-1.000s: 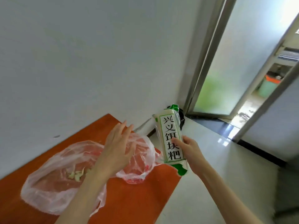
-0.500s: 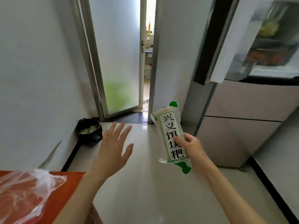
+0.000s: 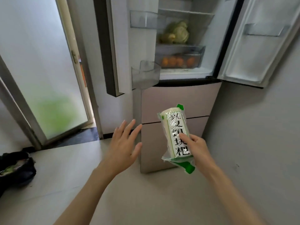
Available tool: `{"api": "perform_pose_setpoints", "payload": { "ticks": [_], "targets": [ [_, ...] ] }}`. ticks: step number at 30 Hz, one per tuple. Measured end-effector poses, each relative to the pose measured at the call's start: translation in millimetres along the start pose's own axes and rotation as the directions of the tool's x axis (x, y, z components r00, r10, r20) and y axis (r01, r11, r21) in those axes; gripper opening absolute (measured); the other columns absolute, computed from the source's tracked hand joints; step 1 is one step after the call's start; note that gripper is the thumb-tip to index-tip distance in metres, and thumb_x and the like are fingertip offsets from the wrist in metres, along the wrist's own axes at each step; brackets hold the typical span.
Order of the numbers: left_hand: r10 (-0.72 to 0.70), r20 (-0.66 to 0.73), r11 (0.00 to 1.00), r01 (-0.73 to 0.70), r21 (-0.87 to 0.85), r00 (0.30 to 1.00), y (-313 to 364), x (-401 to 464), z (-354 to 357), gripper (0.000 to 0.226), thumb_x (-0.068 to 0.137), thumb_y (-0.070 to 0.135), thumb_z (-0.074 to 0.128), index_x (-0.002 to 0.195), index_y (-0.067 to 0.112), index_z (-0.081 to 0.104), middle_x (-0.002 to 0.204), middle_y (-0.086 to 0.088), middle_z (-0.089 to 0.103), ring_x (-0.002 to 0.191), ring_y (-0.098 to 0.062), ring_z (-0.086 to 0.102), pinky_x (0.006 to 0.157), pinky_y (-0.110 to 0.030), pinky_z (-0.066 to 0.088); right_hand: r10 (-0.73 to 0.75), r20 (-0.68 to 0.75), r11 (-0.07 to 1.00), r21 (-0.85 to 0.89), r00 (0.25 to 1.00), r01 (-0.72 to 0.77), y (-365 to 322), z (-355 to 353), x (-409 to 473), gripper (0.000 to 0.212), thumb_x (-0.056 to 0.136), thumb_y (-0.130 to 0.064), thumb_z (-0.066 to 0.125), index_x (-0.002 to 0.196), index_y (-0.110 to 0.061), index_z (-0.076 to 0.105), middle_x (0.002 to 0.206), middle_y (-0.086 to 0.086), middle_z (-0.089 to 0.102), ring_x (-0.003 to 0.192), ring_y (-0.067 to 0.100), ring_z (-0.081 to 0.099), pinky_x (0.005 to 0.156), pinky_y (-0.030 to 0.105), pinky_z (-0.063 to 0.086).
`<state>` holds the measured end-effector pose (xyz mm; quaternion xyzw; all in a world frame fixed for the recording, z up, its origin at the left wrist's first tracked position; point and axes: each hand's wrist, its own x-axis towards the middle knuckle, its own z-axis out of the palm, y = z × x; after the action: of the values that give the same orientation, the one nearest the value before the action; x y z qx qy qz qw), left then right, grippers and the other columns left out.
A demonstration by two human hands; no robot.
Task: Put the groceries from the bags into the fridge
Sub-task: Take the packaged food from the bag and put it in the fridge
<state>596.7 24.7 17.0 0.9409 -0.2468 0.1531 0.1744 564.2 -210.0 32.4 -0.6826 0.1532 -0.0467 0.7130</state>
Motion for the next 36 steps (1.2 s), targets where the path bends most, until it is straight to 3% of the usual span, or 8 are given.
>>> {"api": "perform_pose_setpoints", "payload": {
  "ticks": [4,8,14,18,21,28,32,36],
  "targets": [
    [0.047,-0.002,0.999,-0.047,-0.010,0.999,17,70,22,0.069,0.085,0.052,0.012,0.147,0.024,0.018,0.156,-0.002,0.013,0.145,-0.023,0.000,0.118,-0.044,0.008,-0.010,-0.054,0.998,0.063,0.998,0.014,-20,-25,54,0.015,0.088,-0.021,0.062,0.091,-0.007,0.066,0.067,0.001,0.073,0.057,0.014,0.069,0.045,0.021,0.051],
    [0.077,-0.037,0.997,-0.078,-0.027,0.996,23,149,46,0.068,0.085,0.050,0.014,0.147,0.022,0.020,0.156,-0.005,0.014,0.144,-0.025,0.003,0.116,-0.042,0.007,-0.054,-0.069,0.997,0.047,0.996,0.057,-46,-37,125,0.024,0.088,-0.025,0.062,0.098,-0.004,0.066,0.079,0.008,0.073,0.065,0.019,0.070,0.054,0.026,0.053],
    [0.122,-0.071,0.989,-0.127,-0.076,0.990,21,274,76,0.071,0.085,0.051,0.010,0.148,0.019,0.017,0.156,-0.007,0.011,0.145,-0.025,0.000,0.118,-0.044,0.009,-0.115,-0.088,0.992,0.040,0.989,0.119,-94,-49,228,0.023,0.088,-0.024,0.061,0.099,-0.004,0.066,0.076,0.006,0.074,0.064,0.018,0.070,0.055,0.026,0.055],
    [0.100,-0.076,0.988,-0.108,-0.113,0.992,20,341,87,0.056,0.098,0.038,0.029,0.148,0.021,0.010,0.157,-0.003,0.003,0.144,-0.019,-0.007,0.119,-0.040,0.003,-0.103,-0.116,0.990,0.085,0.988,0.113,-117,-63,287,0.016,0.089,-0.021,0.060,0.092,-0.007,0.066,0.072,0.004,0.074,0.060,0.013,0.069,0.050,0.023,0.054],
    [0.084,-0.089,0.982,-0.098,-0.163,0.992,21,381,96,0.055,0.099,0.034,0.031,0.148,0.023,0.009,0.157,0.000,0.000,0.144,-0.016,-0.009,0.118,-0.036,-0.001,-0.068,-0.112,0.983,0.161,0.991,0.085,-131,-73,328,0.016,0.090,-0.019,0.058,0.095,-0.007,0.066,0.079,0.008,0.074,0.067,0.015,0.071,0.058,0.027,0.057],
    [-0.011,-0.157,0.976,-0.024,-0.217,0.987,12,467,124,0.054,0.098,0.036,0.032,0.148,0.026,0.012,0.157,0.004,-0.001,0.143,-0.013,-0.011,0.117,-0.035,0.000,-0.097,0.019,0.958,0.274,0.995,0.088,-162,-81,433,0.012,0.091,-0.009,0.054,0.094,-0.006,0.064,0.088,0.011,0.074,0.082,0.020,0.071,0.076,0.035,0.057],
    [-0.081,-0.231,0.984,0.041,-0.171,0.969,-4,517,133,0.054,0.099,0.033,0.033,0.148,0.023,0.013,0.157,0.000,0.001,0.144,-0.016,-0.008,0.119,-0.040,0.002,-0.227,0.103,0.959,0.196,0.968,0.204,-193,-74,497,0.016,0.090,-0.009,0.055,0.104,-0.005,0.063,0.092,0.010,0.074,0.084,0.020,0.071,0.068,0.031,0.058],
    [-0.180,-0.384,0.977,0.120,-0.174,0.906,-19,572,124,0.054,0.098,0.030,0.035,0.147,0.018,0.016,0.157,-0.005,0.007,0.144,-0.020,-0.001,0.114,-0.029,0.000,-0.285,0.198,0.955,0.147,0.938,0.259,-238,-57,564,0.017,0.088,-0.011,0.059,0.103,-0.004,0.065,0.083,0.006,0.075,0.076,0.017,0.071,0.066,0.028,0.057]
  ]
}}
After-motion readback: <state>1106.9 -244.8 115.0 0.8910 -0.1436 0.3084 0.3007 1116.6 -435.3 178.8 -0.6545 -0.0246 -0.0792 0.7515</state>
